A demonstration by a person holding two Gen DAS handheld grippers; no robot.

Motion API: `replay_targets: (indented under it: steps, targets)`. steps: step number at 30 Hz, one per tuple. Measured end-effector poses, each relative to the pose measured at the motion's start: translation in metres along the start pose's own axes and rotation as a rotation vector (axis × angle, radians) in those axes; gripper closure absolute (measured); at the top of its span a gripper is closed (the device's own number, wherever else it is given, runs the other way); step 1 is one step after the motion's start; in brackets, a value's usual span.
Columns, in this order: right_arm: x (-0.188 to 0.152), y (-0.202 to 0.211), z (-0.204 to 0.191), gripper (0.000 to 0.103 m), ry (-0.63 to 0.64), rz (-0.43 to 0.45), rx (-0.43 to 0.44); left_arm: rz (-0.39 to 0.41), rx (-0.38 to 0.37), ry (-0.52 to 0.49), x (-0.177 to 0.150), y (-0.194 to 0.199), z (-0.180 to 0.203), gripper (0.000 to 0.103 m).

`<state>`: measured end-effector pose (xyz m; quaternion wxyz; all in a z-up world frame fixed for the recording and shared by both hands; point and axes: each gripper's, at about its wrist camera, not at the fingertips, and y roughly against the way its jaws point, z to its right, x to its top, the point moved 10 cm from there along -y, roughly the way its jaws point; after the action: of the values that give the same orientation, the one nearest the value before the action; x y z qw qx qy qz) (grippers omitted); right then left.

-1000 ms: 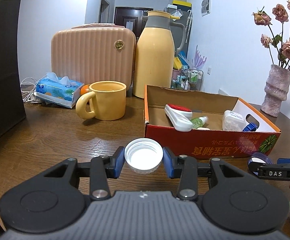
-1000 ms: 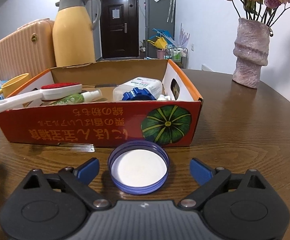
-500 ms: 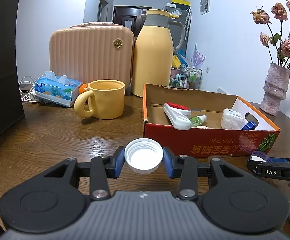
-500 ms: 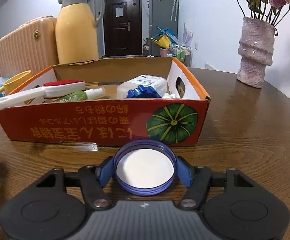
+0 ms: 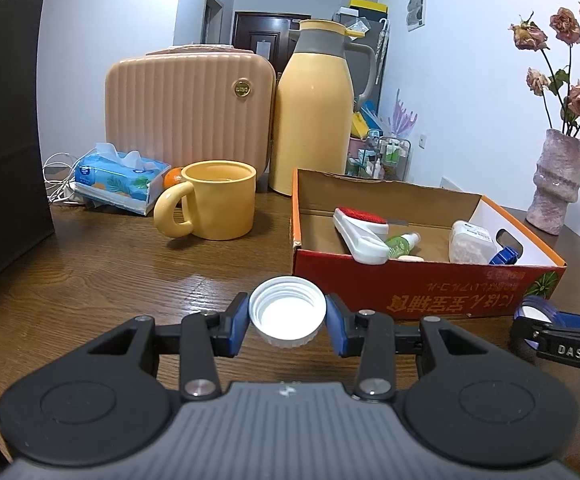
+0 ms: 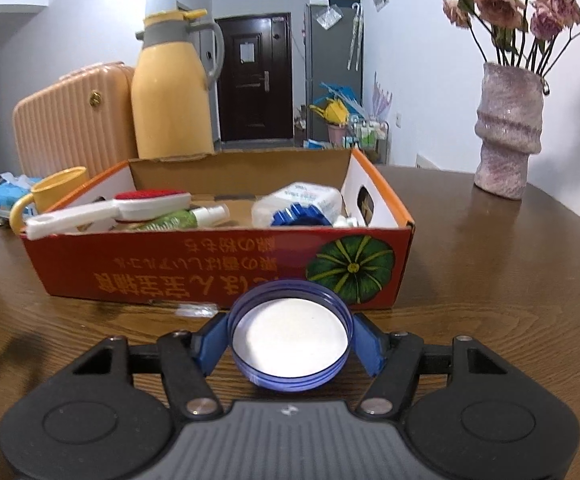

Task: Organize rigid objects
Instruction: 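Carry the white cap and blue-rimmed lid into the box with both tools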

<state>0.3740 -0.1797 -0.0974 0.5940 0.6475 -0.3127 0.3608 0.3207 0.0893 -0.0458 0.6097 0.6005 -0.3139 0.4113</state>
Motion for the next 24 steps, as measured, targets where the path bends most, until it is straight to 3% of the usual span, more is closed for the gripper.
replay_targets:
  steps: [11,24]
  targets:
    - [0.019,0.024,-0.008,0.038,0.019,0.080,0.037,0.019,0.005,0.009,0.015,0.004,0.008,0.062]
    - [0.048,0.030,-0.011,0.038,0.054,0.143,0.062,0.074,-0.041,-0.025,0.052,0.000,0.054,0.062]
